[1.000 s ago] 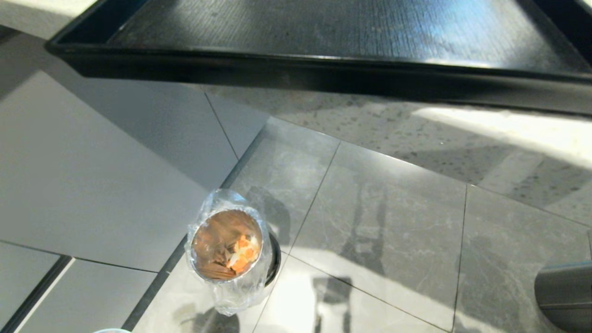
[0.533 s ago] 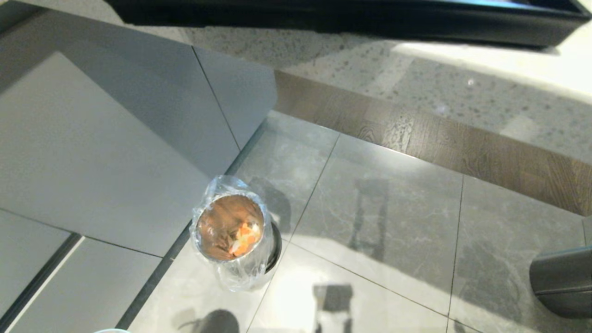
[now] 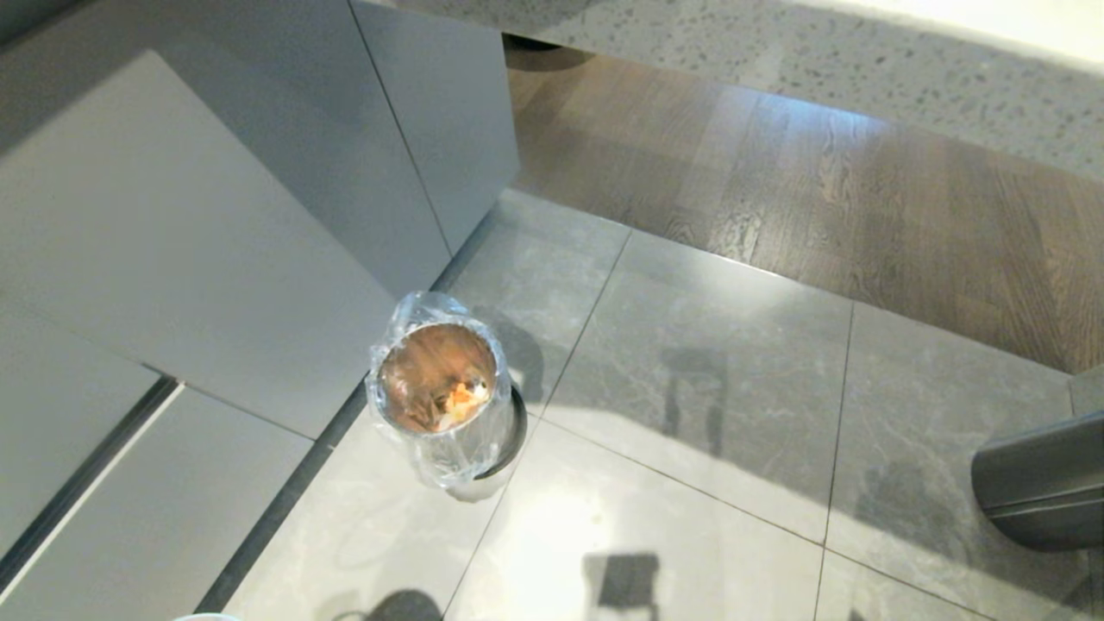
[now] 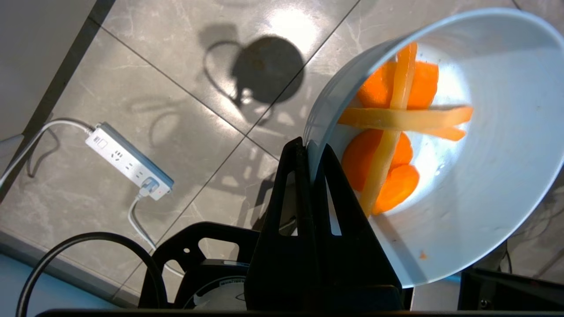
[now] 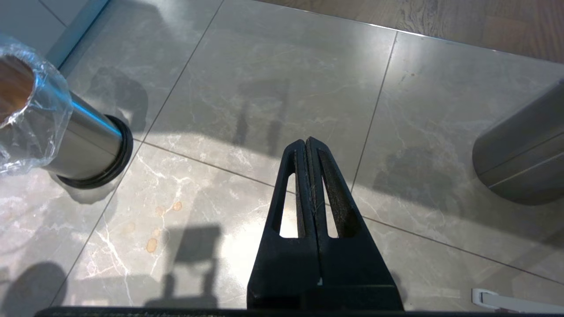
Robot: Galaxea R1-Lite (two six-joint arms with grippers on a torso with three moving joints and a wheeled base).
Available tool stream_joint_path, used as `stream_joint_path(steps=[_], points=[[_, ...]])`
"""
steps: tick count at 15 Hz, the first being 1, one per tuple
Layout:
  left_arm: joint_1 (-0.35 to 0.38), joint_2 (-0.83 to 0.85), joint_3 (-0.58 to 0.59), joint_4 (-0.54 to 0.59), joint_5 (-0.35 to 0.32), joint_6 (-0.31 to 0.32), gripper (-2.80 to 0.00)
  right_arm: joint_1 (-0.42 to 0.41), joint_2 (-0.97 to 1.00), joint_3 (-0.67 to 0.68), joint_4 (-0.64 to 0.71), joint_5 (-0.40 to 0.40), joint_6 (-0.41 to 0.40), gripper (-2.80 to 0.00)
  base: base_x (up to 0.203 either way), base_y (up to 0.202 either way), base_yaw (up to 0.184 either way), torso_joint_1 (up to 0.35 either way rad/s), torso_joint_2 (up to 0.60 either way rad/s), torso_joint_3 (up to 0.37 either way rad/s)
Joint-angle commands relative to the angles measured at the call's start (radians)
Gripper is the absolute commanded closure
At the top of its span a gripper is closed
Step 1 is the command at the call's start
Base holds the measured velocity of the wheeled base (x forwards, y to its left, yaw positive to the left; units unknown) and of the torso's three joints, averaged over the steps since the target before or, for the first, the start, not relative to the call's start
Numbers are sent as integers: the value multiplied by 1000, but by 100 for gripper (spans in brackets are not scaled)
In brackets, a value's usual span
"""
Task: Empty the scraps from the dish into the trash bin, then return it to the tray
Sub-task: Move the bowl over the trash can
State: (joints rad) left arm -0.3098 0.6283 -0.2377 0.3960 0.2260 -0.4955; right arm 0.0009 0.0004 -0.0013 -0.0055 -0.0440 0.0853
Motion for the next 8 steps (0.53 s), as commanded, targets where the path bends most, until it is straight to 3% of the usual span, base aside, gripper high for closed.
stream_joint_path(steps=[1,8], points=[[1,-15,0,3,1,-5,0,1,0,0,-1,0,1,0,0,0,0,0,0,0],[10,22,0,3,1,-9,0,1,0,0,-1,0,1,0,0,0,0,0,0,0]])
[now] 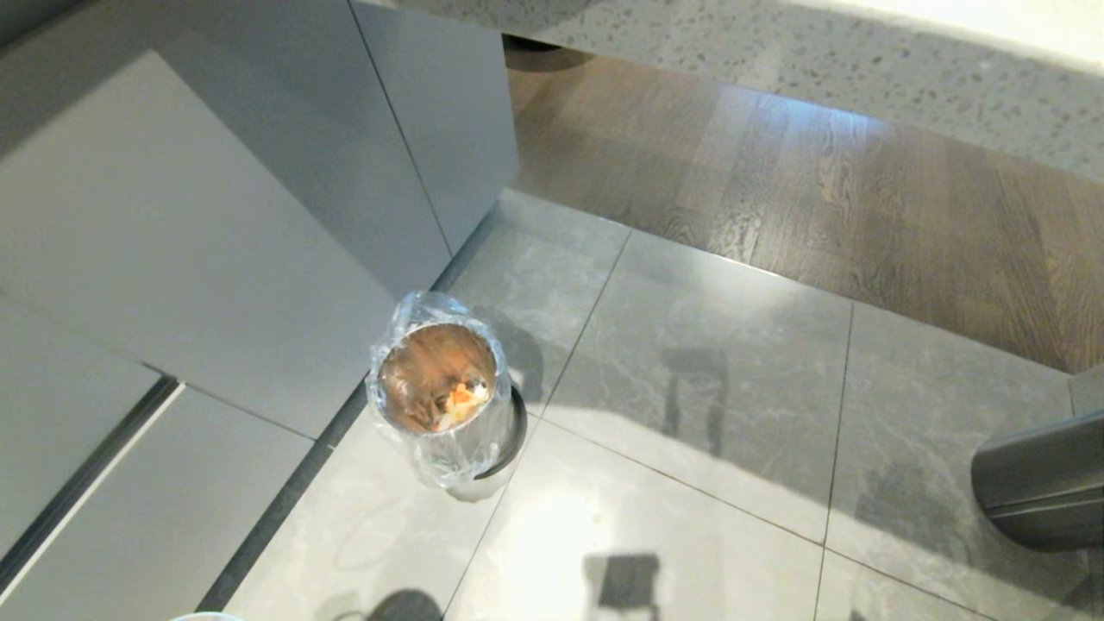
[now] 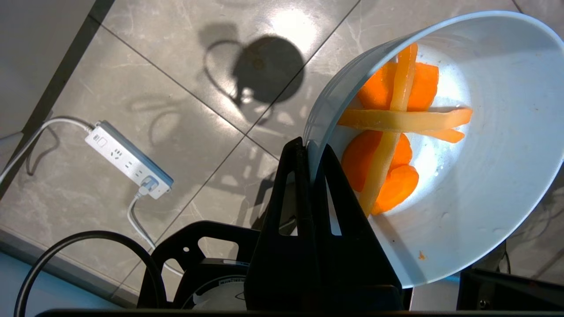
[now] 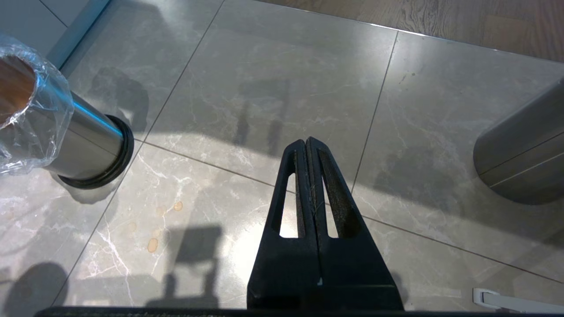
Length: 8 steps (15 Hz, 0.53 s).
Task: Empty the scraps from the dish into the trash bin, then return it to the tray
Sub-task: Move the bowl over the trash can
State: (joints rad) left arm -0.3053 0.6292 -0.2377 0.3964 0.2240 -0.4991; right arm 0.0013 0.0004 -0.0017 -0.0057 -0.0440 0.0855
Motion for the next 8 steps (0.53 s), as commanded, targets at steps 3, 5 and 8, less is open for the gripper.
stream_joint_path(steps=[3,5,8], points=[[22,52,-2,-1,4,-7,0,0,0,0,0,0,0,0,0,0,0,0,0,0],[22,96,-6,-4,18,-5,0,0,0,0,0,0,0,0,0,0,0,0,0,0],[23,155,-29,-17,45,-3,0,0,0,0,0,0,0,0,0,0,0,0,0,0]])
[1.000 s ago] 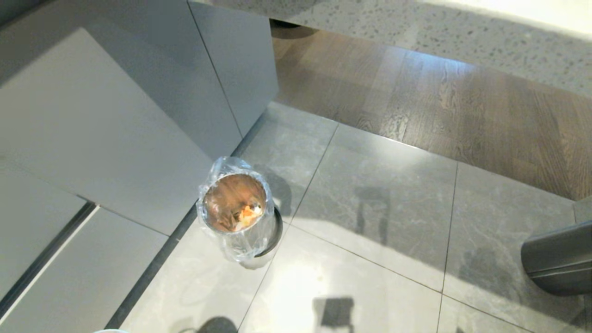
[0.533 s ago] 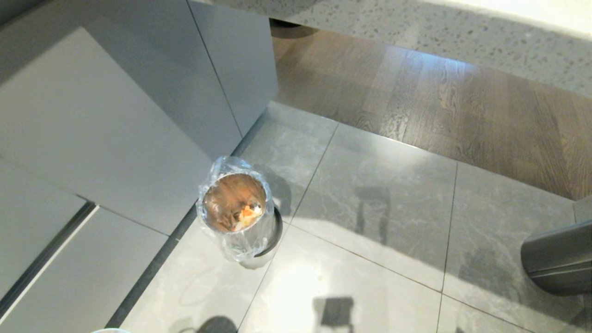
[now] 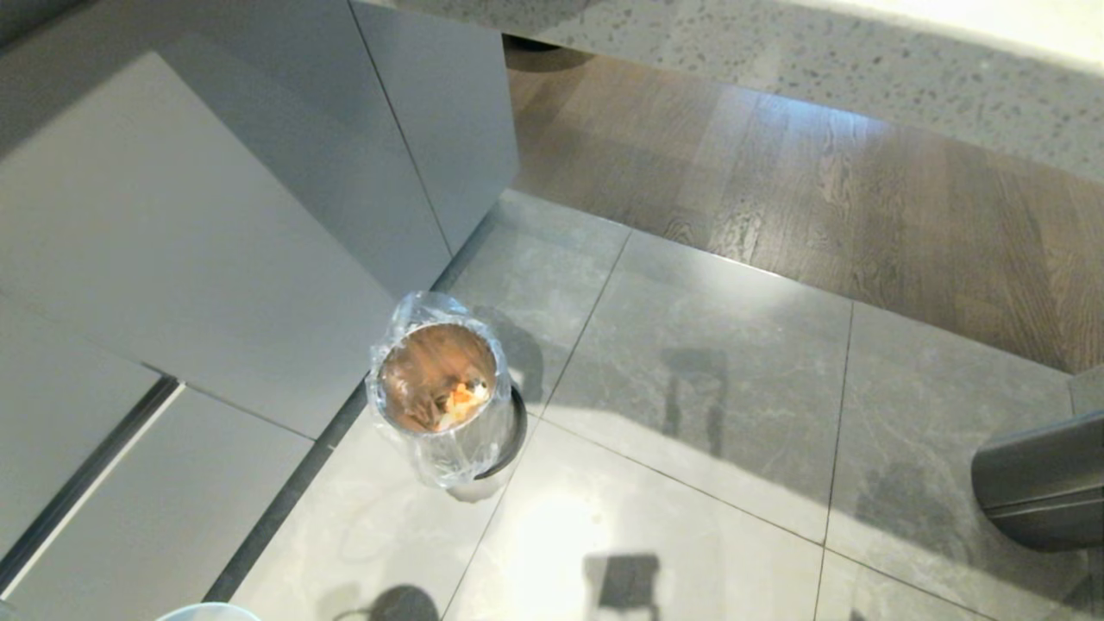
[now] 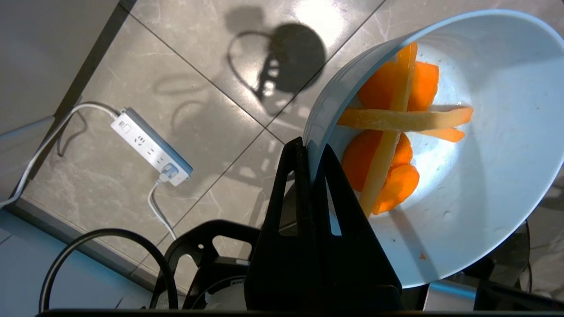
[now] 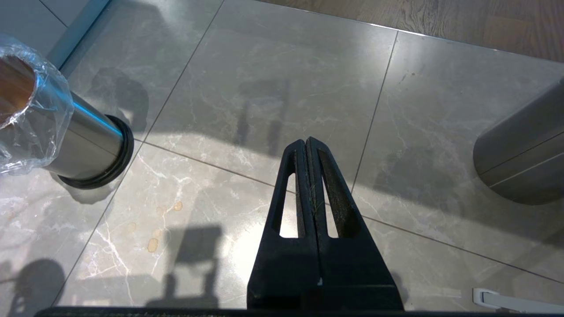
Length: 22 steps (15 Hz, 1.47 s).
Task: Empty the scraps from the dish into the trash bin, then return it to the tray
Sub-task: Move the bowl over the trash can
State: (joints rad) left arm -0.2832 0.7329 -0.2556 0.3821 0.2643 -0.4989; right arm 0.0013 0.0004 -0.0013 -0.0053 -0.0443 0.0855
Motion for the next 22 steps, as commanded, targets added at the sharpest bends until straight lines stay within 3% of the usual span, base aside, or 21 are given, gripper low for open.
stream_joint_path(steps=[1,4,7,13,16,18,20,22], points=[[2,76,-24,-15,5,-2,0,0,0,1,-1,0,0,0,0,0,0,0,0,0],[3,153,-70,-25,7,3,0,0,0,0,-1,0,0,0,0,0,0,0,0,0],[41,224,-119,-28,60,44,0,0,0,0,-1,0,0,0,0,0,0,0,0,0],[228,411,-166,-292,76,350,0,0,0,0,-1,0,0,0,0,0,0,0,0,0],[235,483,-234,-371,75,454,0,0,0,0,-1,0,0,0,0,0,0,0,0,0],[237,526,-292,-418,75,587,0,0,0,1,-1,0,0,0,0,0,0,0,0,0],[231,573,-351,-461,74,677,0,0,0,0,-1,0,0,0,0,0,0,0,0,0],[183,606,-370,-500,73,701,0,0,0,0,-1,0,0,0,0,0,0,0,0,0]])
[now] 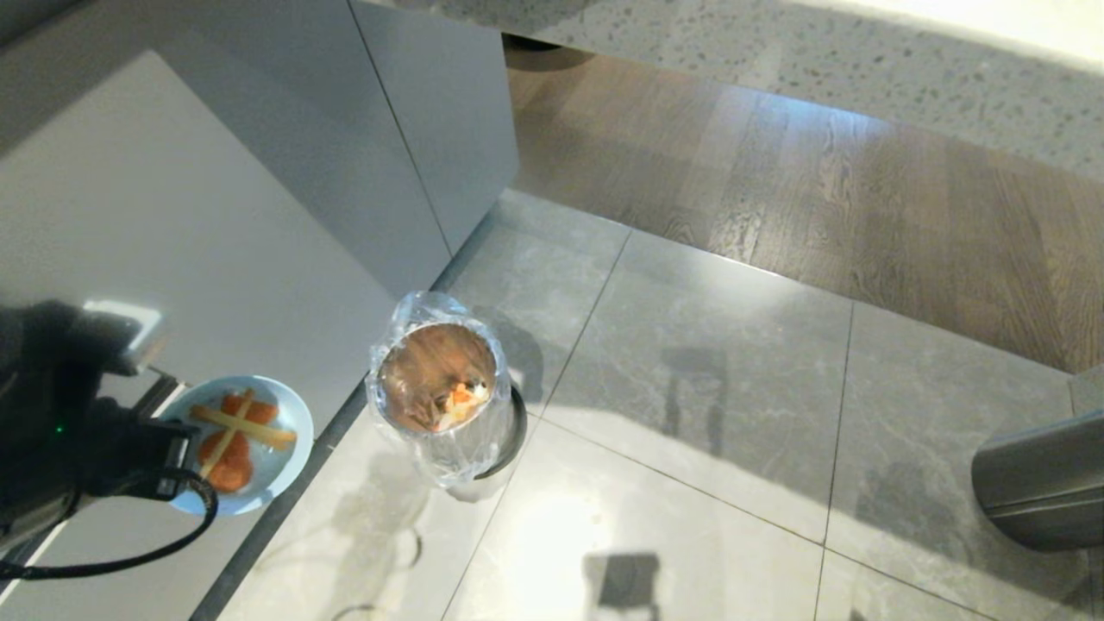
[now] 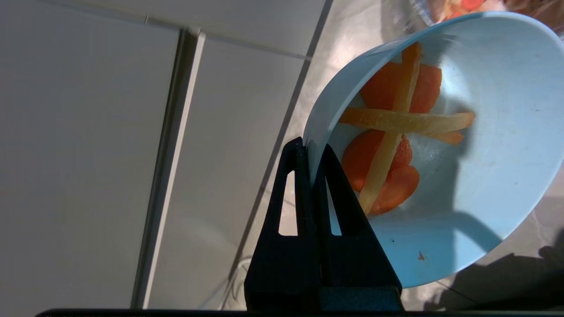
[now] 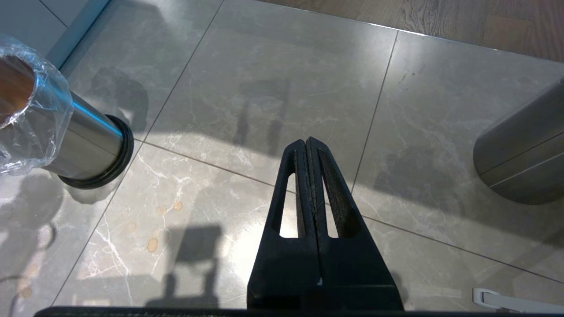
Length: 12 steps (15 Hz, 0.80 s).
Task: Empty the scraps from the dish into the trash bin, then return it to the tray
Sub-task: Move the bowl over the trash can, then pour the leftover food from the bowl into the trash can
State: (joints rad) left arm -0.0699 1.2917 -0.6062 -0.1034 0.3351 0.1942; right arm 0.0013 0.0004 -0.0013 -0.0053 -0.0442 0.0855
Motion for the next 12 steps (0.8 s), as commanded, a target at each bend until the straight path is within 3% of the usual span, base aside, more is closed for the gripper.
stream_joint_path(steps=[1,7,9,12], points=[[-54,65,-30,-23,2,9,0,0,0,1,-1,0,0,0,0,0,0,0,0,0],[-144,198,-161,-27,5,20,0,0,0,0,-1,0,0,0,0,0,0,0,0,0],[-155,247,-195,-43,5,84,0,0,0,0,-1,0,0,0,0,0,0,0,0,0],[-140,337,-206,-201,7,263,0,0,0,1,-1,0,0,0,0,0,0,0,0,0]])
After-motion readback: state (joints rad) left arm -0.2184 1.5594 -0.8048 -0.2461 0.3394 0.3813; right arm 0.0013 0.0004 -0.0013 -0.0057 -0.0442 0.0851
